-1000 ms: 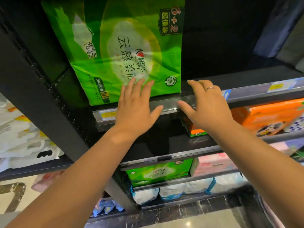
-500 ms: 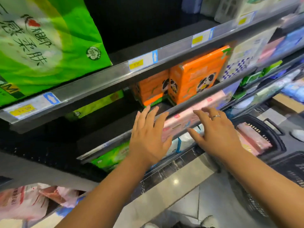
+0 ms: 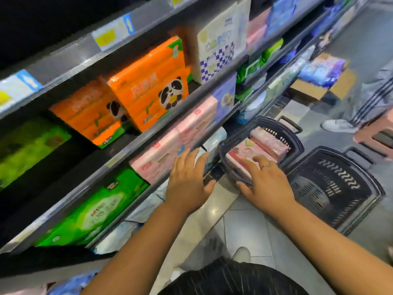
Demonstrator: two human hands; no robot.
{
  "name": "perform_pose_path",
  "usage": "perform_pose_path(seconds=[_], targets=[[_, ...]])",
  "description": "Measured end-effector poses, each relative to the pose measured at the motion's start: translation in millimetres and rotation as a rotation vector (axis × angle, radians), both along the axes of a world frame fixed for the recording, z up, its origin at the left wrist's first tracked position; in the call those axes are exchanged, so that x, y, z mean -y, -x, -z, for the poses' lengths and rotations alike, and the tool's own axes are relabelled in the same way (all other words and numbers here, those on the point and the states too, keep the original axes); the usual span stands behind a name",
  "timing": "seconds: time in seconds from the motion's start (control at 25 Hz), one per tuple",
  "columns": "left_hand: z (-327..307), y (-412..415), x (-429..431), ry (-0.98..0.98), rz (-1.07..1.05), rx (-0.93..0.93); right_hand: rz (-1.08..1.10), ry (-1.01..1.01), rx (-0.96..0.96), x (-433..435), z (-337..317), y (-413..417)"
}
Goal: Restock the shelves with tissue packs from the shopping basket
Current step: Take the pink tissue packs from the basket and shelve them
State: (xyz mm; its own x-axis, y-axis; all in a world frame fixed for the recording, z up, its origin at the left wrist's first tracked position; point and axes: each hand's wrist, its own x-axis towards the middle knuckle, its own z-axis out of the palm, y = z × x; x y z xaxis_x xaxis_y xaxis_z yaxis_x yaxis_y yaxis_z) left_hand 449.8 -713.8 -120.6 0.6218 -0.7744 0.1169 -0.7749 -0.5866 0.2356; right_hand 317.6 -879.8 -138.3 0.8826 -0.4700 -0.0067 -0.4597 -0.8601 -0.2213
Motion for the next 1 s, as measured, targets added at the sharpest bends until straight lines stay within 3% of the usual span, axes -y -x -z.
perform_pose_path(seconds=[0.4, 0.76, 1.0], targets=[[57.2, -26.5, 123.9, -0.164, 0.2, -0.132, 0.227, -0.106, -0.196, 79.2, 59.2, 11.6], [143.4, -129.6, 253.3, -0.321, 0.462, -0.262, 0.483, -0.258, -0.432, 153.8, 117.7, -60.9], [207.5, -175.0, 336.2, -0.407, 0.603, -0.252, 0.678, -0.386, -0.481, 205.4, 174.9, -110.6]])
